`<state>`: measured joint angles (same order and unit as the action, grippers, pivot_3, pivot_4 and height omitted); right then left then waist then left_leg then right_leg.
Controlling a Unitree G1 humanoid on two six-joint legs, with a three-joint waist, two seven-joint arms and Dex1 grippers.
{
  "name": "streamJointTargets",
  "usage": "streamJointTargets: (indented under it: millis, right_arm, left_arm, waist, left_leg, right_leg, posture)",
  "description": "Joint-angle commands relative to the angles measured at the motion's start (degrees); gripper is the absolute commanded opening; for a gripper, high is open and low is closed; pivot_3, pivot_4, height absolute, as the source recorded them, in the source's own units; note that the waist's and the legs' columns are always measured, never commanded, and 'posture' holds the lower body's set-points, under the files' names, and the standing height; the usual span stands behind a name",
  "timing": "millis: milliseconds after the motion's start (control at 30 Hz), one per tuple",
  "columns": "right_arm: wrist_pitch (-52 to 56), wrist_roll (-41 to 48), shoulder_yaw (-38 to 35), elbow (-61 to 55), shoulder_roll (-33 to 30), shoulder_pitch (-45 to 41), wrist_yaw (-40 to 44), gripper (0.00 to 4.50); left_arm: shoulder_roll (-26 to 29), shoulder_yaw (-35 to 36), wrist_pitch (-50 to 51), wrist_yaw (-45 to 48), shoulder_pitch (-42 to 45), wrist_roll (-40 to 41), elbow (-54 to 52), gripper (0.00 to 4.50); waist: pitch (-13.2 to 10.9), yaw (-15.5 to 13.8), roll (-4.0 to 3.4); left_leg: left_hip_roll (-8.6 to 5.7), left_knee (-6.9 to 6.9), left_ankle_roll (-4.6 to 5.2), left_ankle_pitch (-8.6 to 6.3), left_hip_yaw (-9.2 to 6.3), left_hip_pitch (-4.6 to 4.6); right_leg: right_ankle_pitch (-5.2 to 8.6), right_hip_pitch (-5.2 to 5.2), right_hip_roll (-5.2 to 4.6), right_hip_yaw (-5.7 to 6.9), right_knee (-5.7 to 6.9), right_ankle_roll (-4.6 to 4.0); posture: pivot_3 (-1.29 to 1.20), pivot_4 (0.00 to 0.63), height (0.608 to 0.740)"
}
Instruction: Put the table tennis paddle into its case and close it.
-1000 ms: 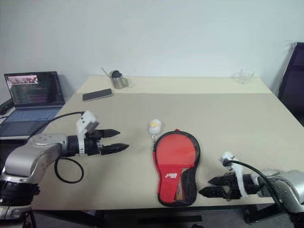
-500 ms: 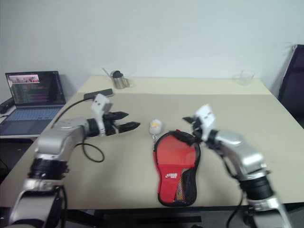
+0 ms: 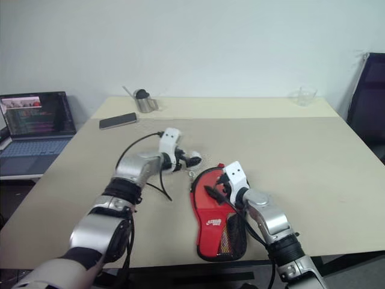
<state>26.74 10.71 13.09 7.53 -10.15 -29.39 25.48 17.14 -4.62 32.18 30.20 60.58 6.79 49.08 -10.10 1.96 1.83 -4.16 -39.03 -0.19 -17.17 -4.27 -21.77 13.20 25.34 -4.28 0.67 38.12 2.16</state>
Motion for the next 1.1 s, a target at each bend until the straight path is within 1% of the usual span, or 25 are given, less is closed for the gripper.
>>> streamJointTargets:
  millis: [33, 167, 267, 300, 367, 400, 600, 667, 733, 1033, 1100]
  right_arm:
    - [0.3, -0.4, 0.0, -1.8, 0.9, 0.6, 0.3, 4.46]
    - [0.5, -1.0, -0.1, -2.1, 0.9, 0.4, 0.6, 4.46]
    - [0.7, -1.2, -0.3, -2.2, 0.8, 0.4, 0.7, 4.46]
    - [0.9, -1.2, -0.4, -2.3, 0.8, 0.5, 0.7, 4.49]
    - [1.1, -1.4, -0.4, -2.4, 0.8, 0.6, 0.7, 4.50]
    - [1.3, -1.4, -0.4, -2.5, 0.9, 0.6, 0.7, 4.50]
    - [3.3, -0.8, -0.3, -4.8, 0.8, 2.0, 1.2, 4.50]
    - [4.7, -0.4, -0.3, -5.8, 0.5, 2.4, 1.6, 4.50]
    - [5.7, -0.2, -0.4, -6.8, 0.2, 2.6, 2.0, 4.50]
    - [9.9, 0.2, 0.0, -11.1, -0.8, 4.1, 2.9, 4.50]
    - [10.8, 0.3, 0.2, -12.5, -1.2, 4.9, 3.2, 4.50]
  left_arm:
    - [-1.9, -0.7, -3.5, -0.3, 2.6, -2.3, 4.4, 4.50]
    - [-3.3, -1.1, -6.0, -3.7, 4.0, -5.1, 10.2, 4.50]
    - [-4.1, -1.6, -7.9, -3.9, 4.5, -6.6, 12.5, 4.50]
    - [-4.7, -1.3, -8.8, -4.0, 4.9, -6.6, 13.1, 4.32]
    - [-5.4, -0.9, -10.2, -3.9, 6.0, -6.7, 14.1, 3.86]
    - [-5.6, -0.6, -11.0, -4.4, 6.8, -6.8, 15.1, 3.54]
    - [-5.6, -1.2, -16.2, -7.8, 11.4, -9.9, 21.1, 1.36]
    - [-5.8, -1.8, -18.4, -8.9, 12.9, -11.5, 22.9, 0.71]
    - [-6.0, -2.8, -20.6, -9.7, 14.3, -13.6, 24.4, 0.30]
    - [-7.8, -12.3, -29.6, -16.3, 17.5, -27.4, 28.5, 0.27]
    - [-8.5, -15.4, -31.3, -18.4, 17.9, -31.3, 29.1, 0.27]
  waist:
    - [0.0, 0.0, 0.00]
    - [0.0, -0.2, 0.02]
    - [0.1, -0.2, 0.03]
    - [0.1, -0.2, 0.04]
    - [0.1, -0.2, 0.05]
    - [0.1, -0.2, 0.06]
    - [0.1, -0.1, 0.06]
    - [0.1, -0.1, 0.06]
    - [0.1, -0.2, 0.06]
    - [0.1, -0.2, 0.06]
    - [0.1, -0.2, 0.06]
  left_leg:
    - [0.00, 0.00, 0.00, 0.00, 0.00, -0.01]
    - [-0.04, -0.02, 0.00, 0.00, -0.02, 0.00]
    - [-0.06, -0.02, -0.01, 0.01, -0.02, 0.03]
    - [-0.06, -0.02, -0.01, 0.01, -0.02, 0.04]
    - [-0.06, -0.02, -0.04, 0.03, -0.03, 0.05]
    - [-0.06, -0.02, -0.04, 0.03, -0.04, 0.05]
    - [-0.08, -0.02, -0.04, 0.03, -0.02, 0.03]
    - [-0.06, -0.02, -0.04, 0.03, -0.03, 0.02]
    - [-0.08, -0.02, -0.04, 0.03, -0.02, 0.00]
    - [-0.11, -0.02, -0.04, 0.03, -0.01, -0.01]
    - [-0.10, -0.02, -0.04, 0.03, 0.00, -0.01]
  right_leg:
    - [0.00, 0.00, 0.00, 0.00, 0.00, 0.00]
    - [-0.02, -0.04, -0.01, 0.01, 0.00, 0.03]
    - [-0.05, -0.05, -0.01, 0.00, 0.02, 0.08]
    - [-0.05, -0.06, -0.01, 0.00, 0.03, 0.08]
    - [-0.05, -0.07, -0.01, 0.01, 0.04, 0.09]
    - [-0.06, -0.07, -0.01, 0.01, 0.05, 0.09]
    - [-0.08, -0.04, -0.01, -0.01, 0.03, 0.13]
    - [-0.08, -0.04, 0.00, 0.01, 0.02, 0.13]
    - [-0.08, -0.04, 0.00, 0.03, 0.01, 0.13]
    - [-0.08, -0.03, 0.04, 0.04, 0.01, 0.14]
    - [-0.08, -0.03, 0.06, 0.04, 0.02, 0.14]
  posture:
    - [0.00, 0.150, 0.740]
    - [0.00, 0.150, 0.740]
    - [0.00, 0.150, 0.740]
    - [0.00, 0.150, 0.740]
    - [0.00, 0.150, 0.740]
    - [0.00, 0.150, 0.740]
    - [0.00, 0.150, 0.740]
    - [0.00, 0.150, 0.740]
    - [0.00, 0.150, 0.740]
    - [0.00, 0.150, 0.740]
    - [0.00, 0.150, 0.740]
